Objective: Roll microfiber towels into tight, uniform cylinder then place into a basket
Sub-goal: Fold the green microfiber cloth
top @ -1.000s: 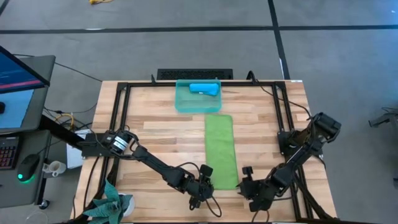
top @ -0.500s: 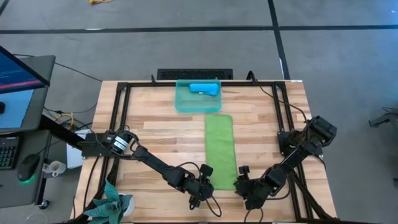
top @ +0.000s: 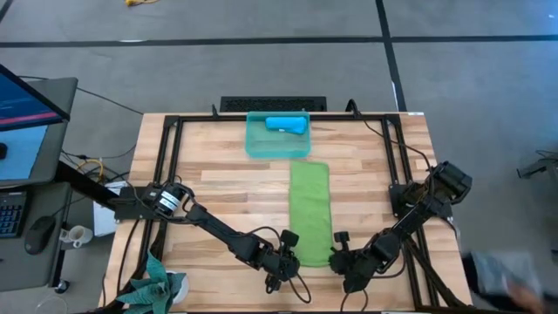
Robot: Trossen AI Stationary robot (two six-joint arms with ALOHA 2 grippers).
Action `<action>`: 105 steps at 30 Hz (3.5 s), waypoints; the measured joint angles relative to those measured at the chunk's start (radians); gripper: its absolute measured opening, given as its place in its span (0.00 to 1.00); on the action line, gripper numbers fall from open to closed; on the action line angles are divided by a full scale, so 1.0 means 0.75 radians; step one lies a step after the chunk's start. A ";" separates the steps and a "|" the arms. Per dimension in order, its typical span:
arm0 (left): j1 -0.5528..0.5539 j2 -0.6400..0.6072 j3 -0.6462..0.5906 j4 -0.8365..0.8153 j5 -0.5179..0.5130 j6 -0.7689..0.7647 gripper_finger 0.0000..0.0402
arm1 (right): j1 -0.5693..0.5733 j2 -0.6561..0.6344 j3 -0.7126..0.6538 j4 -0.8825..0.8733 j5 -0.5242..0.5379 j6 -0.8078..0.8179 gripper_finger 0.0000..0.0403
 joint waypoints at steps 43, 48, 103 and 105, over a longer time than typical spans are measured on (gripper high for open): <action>-0.307 0.000 0.673 -0.892 -0.654 -0.337 0.01 | 0.181 0.006 0.599 -0.333 0.145 -0.099 0.01; -0.262 0.000 0.673 -0.965 -0.808 -0.322 0.01 | 0.178 0.003 0.599 -0.549 0.255 -0.039 0.01; 0.270 0.010 0.519 -0.705 -0.352 -0.044 0.07 | -0.159 -0.005 0.292 -1.285 0.270 0.521 0.01; 0.270 0.010 0.519 -0.709 -0.344 -0.047 0.11 | -0.167 -0.004 0.292 -1.278 0.273 0.521 0.01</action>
